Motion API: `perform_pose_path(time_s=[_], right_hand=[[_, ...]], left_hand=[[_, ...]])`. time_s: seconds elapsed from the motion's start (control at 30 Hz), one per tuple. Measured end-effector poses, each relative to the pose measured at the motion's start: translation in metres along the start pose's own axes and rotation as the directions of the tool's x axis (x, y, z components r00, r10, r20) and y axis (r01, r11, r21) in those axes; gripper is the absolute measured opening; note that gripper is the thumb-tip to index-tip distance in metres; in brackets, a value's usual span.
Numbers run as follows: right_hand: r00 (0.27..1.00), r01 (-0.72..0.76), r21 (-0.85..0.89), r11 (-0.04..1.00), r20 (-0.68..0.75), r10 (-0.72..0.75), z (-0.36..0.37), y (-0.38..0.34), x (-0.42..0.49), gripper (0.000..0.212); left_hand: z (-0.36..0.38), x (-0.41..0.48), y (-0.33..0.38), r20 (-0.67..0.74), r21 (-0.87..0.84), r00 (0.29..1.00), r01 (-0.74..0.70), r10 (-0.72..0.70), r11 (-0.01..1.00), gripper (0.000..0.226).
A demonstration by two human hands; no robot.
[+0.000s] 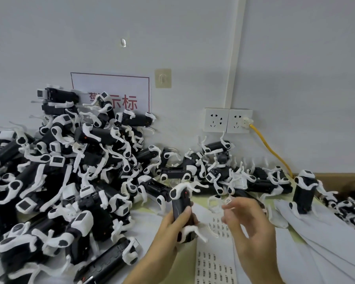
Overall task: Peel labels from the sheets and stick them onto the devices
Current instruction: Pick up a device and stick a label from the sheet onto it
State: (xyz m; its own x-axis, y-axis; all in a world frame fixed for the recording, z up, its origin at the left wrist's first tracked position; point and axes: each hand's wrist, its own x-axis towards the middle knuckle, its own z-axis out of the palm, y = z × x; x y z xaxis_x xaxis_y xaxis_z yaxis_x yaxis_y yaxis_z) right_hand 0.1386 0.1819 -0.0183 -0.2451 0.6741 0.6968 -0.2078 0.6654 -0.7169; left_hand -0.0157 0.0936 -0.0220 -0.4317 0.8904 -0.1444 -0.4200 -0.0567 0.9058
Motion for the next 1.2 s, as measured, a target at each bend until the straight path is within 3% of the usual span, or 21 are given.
perform_pose_path(time_s=[0.07, 0.13, 0.27, 0.4, 0.7, 0.9, 1.2], right_hand=[[0.997, -0.055, 0.009, 0.998, 0.049, 0.054, 0.004, 0.001, -0.003, 0.011], [0.993, -0.072, -0.019, 0.997, 0.095, 0.074, 0.007, 0.002, -0.005, 0.013], [0.975, -0.159, -0.012, 0.987, 0.154, 0.159, 0.008, 0.005, -0.003, 0.013], [0.961, -0.231, 0.03, 0.972, 0.166, 0.223, 0.006, 0.001, 0.003, 0.007], [0.92, -0.323, -0.024, 0.946, 0.226, 0.32, 0.004, 0.003, 0.004, 0.022], [0.913, -0.346, -0.079, 0.935, 0.2, 0.354, 0.004, 0.003, 0.004, 0.021], [0.91, -0.346, -0.143, 0.927, 0.187, 0.369, 0.002, 0.006, 0.004, 0.016]], left_hand=[[0.004, 0.001, -0.002, 0.047, -0.192, 0.998, 0.06, -0.052, 0.98, 0.04], [0.008, 0.001, -0.005, 0.069, -0.218, 0.997, 0.047, -0.032, 0.975, 0.044], [0.004, 0.002, -0.011, 0.123, 0.038, 0.975, -0.189, 0.183, 0.981, 0.051], [0.004, 0.0, -0.014, 0.163, 0.221, 0.949, -0.302, 0.27, 0.927, 0.044], [0.011, -0.005, -0.014, 0.13, 0.259, 0.929, -0.37, 0.347, 0.892, 0.04], [0.01, -0.005, -0.015, 0.133, 0.405, 0.92, -0.39, 0.368, 0.827, 0.038], [0.006, -0.001, -0.021, 0.106, 0.469, 0.921, -0.378, 0.374, 0.798, 0.037]])
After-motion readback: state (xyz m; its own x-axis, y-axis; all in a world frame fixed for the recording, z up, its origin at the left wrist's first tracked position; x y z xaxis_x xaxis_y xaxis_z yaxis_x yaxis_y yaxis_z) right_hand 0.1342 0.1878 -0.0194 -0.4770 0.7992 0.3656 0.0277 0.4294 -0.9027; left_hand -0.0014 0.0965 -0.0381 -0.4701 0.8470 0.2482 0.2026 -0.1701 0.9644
